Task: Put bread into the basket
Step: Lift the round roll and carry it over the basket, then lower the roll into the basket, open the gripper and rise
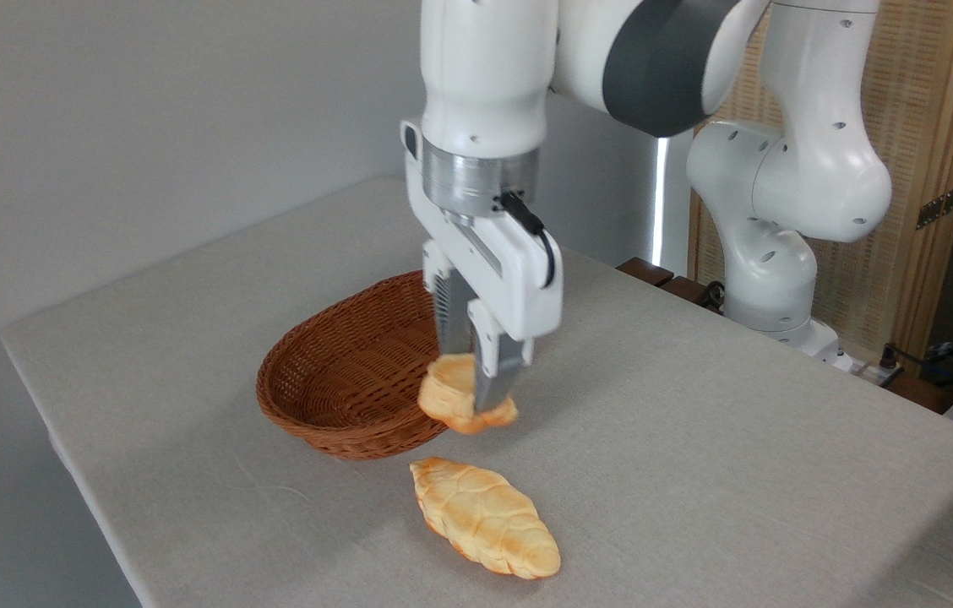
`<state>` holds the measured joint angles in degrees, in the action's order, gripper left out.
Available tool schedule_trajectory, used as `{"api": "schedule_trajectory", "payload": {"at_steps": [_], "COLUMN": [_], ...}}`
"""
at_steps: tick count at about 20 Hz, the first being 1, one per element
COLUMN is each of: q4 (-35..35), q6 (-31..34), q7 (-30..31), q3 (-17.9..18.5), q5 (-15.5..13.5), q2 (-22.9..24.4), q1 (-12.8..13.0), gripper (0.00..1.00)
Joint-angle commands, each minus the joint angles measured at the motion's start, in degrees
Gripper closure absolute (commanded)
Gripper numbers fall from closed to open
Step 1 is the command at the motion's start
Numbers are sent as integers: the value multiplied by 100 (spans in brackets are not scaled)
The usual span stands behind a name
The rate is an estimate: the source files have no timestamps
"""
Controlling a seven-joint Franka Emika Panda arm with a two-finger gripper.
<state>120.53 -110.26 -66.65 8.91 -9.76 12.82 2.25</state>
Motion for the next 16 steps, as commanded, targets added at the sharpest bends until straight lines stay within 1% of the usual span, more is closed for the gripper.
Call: {"api": "schedule_trajectory", "payload": {"at_steps": [1,5,6,8,9,11,13,14,15,16], "q4": [-179,-179,-179,-179,-179,-179,-179,-179,-179,-179], "q6": [119,49,22,-118,-197,-224,-233,-242,-242,-250], "q7": [713,1241,1425,1978,2277,2525,2613,2701,2815,2877], "q3": [-372,-820,-943,-1215,-1321,-1453,-1498,-1559,-1655,-1691], "q5": [-254,-500,-509,-466,-439,-430,-430,-413,-308,-185], "q2": [-60,-112,-165,-227,-236,-280,-288,-306,-306,-306], "q1": [65,65,65,65,65,65,65,65,65,65], "gripper": [35,35,34,27,27,26,19,10,0,0]}}
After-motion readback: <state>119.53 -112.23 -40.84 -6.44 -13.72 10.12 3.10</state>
